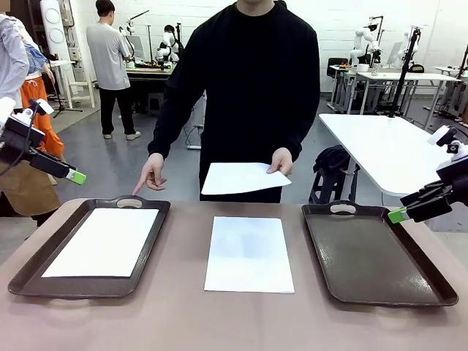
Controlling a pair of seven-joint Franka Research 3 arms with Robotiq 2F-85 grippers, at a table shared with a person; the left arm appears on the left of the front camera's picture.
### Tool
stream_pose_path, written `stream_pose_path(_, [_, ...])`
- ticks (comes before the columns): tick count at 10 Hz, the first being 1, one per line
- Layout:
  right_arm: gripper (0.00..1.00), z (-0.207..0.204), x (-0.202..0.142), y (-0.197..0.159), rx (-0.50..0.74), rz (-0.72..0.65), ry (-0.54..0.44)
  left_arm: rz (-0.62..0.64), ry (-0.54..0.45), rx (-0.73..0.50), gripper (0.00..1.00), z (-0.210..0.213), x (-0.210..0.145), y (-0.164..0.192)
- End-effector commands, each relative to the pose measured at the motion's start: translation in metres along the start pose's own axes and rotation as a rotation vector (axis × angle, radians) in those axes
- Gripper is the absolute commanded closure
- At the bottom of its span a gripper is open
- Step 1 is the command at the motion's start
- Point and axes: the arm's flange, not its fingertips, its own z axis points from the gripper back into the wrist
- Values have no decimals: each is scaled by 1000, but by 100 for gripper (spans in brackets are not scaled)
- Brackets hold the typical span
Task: Sort the A4 documents.
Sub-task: Receive the A4 Paper.
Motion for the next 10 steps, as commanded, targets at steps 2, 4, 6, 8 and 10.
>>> stream_pose_path(2, [0,-3,1,-4,17,9,-21,121,-30,-94,0,-25,21,-3])
stream_pose_path(4, [0,-3,1,-4,17,9,-21,266,-21,-172,0,-56,42,-3])
stream_pose_path(6, [0,-3,1,-4,17,9,-21,371,14,-240,0,-91,58,-7])
stream_pose_path(8, [0,-3,1,-4,17,9,-21,536,40,-346,0,-126,70,-4])
stream_pose_path(10, [0,-3,1,-4,17,9,-21,681,51,-448,0,-154,84,-3])
